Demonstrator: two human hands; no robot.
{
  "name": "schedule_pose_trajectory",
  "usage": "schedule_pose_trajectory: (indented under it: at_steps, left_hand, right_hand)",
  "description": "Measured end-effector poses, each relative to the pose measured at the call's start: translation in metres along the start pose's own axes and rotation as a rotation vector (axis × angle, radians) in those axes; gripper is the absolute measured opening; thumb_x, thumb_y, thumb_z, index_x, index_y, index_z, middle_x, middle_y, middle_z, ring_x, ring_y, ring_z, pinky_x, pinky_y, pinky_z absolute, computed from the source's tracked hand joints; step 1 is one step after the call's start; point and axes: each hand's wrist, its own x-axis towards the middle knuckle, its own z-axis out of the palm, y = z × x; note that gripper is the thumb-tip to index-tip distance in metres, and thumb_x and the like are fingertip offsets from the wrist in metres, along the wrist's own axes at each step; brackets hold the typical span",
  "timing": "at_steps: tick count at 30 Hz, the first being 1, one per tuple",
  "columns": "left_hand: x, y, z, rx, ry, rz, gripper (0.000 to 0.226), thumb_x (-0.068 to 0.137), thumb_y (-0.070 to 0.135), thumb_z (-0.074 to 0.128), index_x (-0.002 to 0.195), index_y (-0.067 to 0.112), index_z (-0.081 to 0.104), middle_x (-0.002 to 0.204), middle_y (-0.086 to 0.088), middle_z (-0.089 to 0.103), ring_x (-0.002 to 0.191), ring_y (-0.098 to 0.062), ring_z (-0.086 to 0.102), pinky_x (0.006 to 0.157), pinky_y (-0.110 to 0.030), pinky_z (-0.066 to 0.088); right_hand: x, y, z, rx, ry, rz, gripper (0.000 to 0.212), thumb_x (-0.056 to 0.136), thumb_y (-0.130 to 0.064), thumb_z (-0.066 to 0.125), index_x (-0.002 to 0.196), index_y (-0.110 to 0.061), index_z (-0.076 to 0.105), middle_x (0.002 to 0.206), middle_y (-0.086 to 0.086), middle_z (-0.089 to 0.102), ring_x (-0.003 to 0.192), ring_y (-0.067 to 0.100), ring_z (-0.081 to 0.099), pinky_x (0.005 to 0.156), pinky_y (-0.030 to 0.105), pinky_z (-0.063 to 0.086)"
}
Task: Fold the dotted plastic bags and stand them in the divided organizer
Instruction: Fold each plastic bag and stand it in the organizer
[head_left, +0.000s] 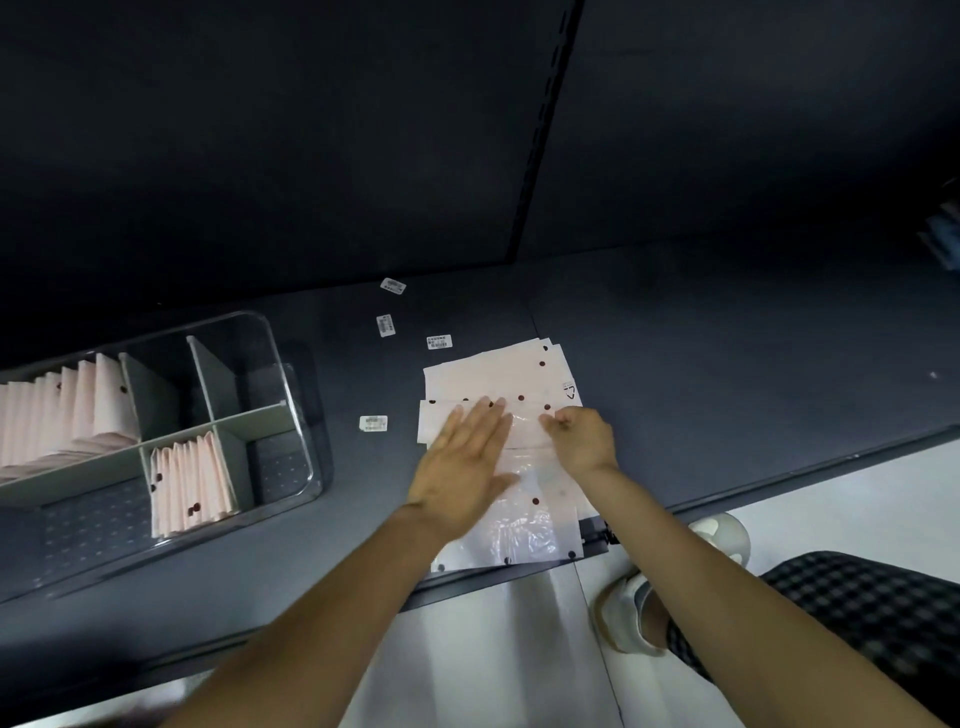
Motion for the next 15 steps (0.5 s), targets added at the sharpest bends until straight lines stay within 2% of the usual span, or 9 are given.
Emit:
schedule_pose_trajectory:
  at_steps: [2, 4, 6, 8, 9, 10, 11, 13, 15]
  left_hand:
    - [0.000, -0.005, 0.008, 0.073, -0.104, -0.042, 0.078, 0.093, 0.062, 0.012, 0.145, 0.012, -0.020, 0.148, -0.002, -0.031, 0.140, -0.020, -0.028, 0.116, -0.038, -0.017]
    - [-0.001, -0.013, 0.011, 0.087, -0.163, -0.072, 0.079, 0.090, 0.065, 0.007, 0.143, 0.016, -0.025, 0.147, -0.004, -0.035, 0.140, -0.024, -0.029, 0.115, -0.041, -0.017]
    - [-0.002, -0.020, 0.009, 0.100, -0.190, -0.049, 0.078, 0.089, 0.067, 0.007, 0.145, 0.020, -0.023, 0.149, -0.006, -0.033, 0.140, -0.027, -0.029, 0.116, -0.042, -0.016]
    - [-0.002, -0.023, 0.008, 0.120, -0.210, -0.031, 0.077, 0.089, 0.067, 0.007, 0.144, 0.022, -0.025, 0.151, -0.008, -0.032, 0.139, -0.028, -0.030, 0.116, -0.043, -0.015]
    - [-0.002, -0.022, 0.008, 0.125, -0.214, -0.031, 0.077, 0.089, 0.067, 0.006, 0.143, 0.023, -0.026, 0.150, -0.008, -0.033, 0.138, -0.028, -0.032, 0.116, -0.043, -0.015]
    - [-0.002, -0.021, 0.008, 0.124, -0.216, -0.035, 0.077, 0.089, 0.067, 0.005, 0.143, 0.023, -0.027, 0.150, -0.008, -0.034, 0.138, -0.028, -0.033, 0.116, -0.043, -0.015]
    - [-0.002, -0.021, 0.008, 0.119, -0.218, -0.041, 0.077, 0.087, 0.068, 0.002, 0.143, 0.022, -0.027, 0.149, -0.008, -0.035, 0.137, -0.028, -0.034, 0.116, -0.044, -0.015]
    - [-0.003, -0.020, 0.008, 0.108, -0.229, -0.042, 0.079, 0.084, 0.069, -0.003, 0.141, 0.021, -0.028, 0.147, -0.007, -0.038, 0.135, -0.027, -0.036, 0.116, -0.044, -0.015]
    - [-0.003, -0.022, 0.007, 0.103, -0.238, -0.026, 0.077, 0.086, 0.067, -0.001, 0.141, 0.021, -0.029, 0.147, -0.007, -0.037, 0.135, -0.026, -0.037, 0.116, -0.043, -0.015]
  right_hand:
    - [0.002, 0.001, 0.001, 0.001, 0.006, -0.015, 0.052, 0.093, -0.024, 0.055, 0.050, -0.017, 0.028, 0.051, -0.004, 0.031, 0.064, 0.023, 0.036, 0.059, 0.028, 0.031]
    - [0.003, 0.002, 0.000, 0.013, -0.004, -0.013, 0.051, 0.093, -0.024, 0.055, 0.050, -0.017, 0.029, 0.051, -0.003, 0.031, 0.064, 0.023, 0.036, 0.059, 0.029, 0.031]
    - [-0.001, 0.001, -0.001, -0.010, -0.009, -0.039, 0.040, 0.093, -0.025, 0.055, 0.057, -0.016, 0.042, 0.058, 0.000, 0.044, 0.071, 0.025, 0.044, 0.063, 0.032, 0.037]
    - [-0.009, 0.001, 0.001, -0.127, 0.129, -0.128, 0.015, 0.092, -0.026, 0.057, 0.088, -0.011, 0.059, 0.087, 0.007, 0.061, 0.091, 0.028, 0.052, 0.078, 0.035, 0.043]
    - [-0.015, 0.001, 0.004, -0.191, 0.238, -0.221, 0.022, 0.091, -0.025, 0.058, 0.107, -0.010, 0.058, 0.104, 0.008, 0.060, 0.102, 0.029, 0.051, 0.086, 0.036, 0.042]
    - [-0.020, 0.000, 0.008, -0.207, 0.290, -0.348, 0.033, 0.092, -0.024, 0.057, 0.121, -0.009, 0.053, 0.119, 0.009, 0.057, 0.112, 0.029, 0.048, 0.094, 0.038, 0.040]
    - [-0.024, -0.003, 0.011, -0.204, 0.263, -0.490, 0.041, 0.094, -0.023, 0.054, 0.131, -0.009, 0.047, 0.132, 0.009, 0.051, 0.122, 0.028, 0.044, 0.103, 0.038, 0.036]
    - [-0.029, -0.007, 0.023, -0.298, 0.026, -0.733, 0.049, 0.100, -0.025, 0.039, 0.146, -0.011, 0.028, 0.153, 0.005, 0.028, 0.143, 0.021, 0.022, 0.118, 0.038, 0.018]
    - [-0.026, 0.000, 0.033, -0.472, -0.170, -0.805, 0.055, 0.103, -0.034, 0.024, 0.150, -0.014, 0.004, 0.156, -0.004, -0.003, 0.146, 0.013, -0.004, 0.120, 0.031, -0.004]
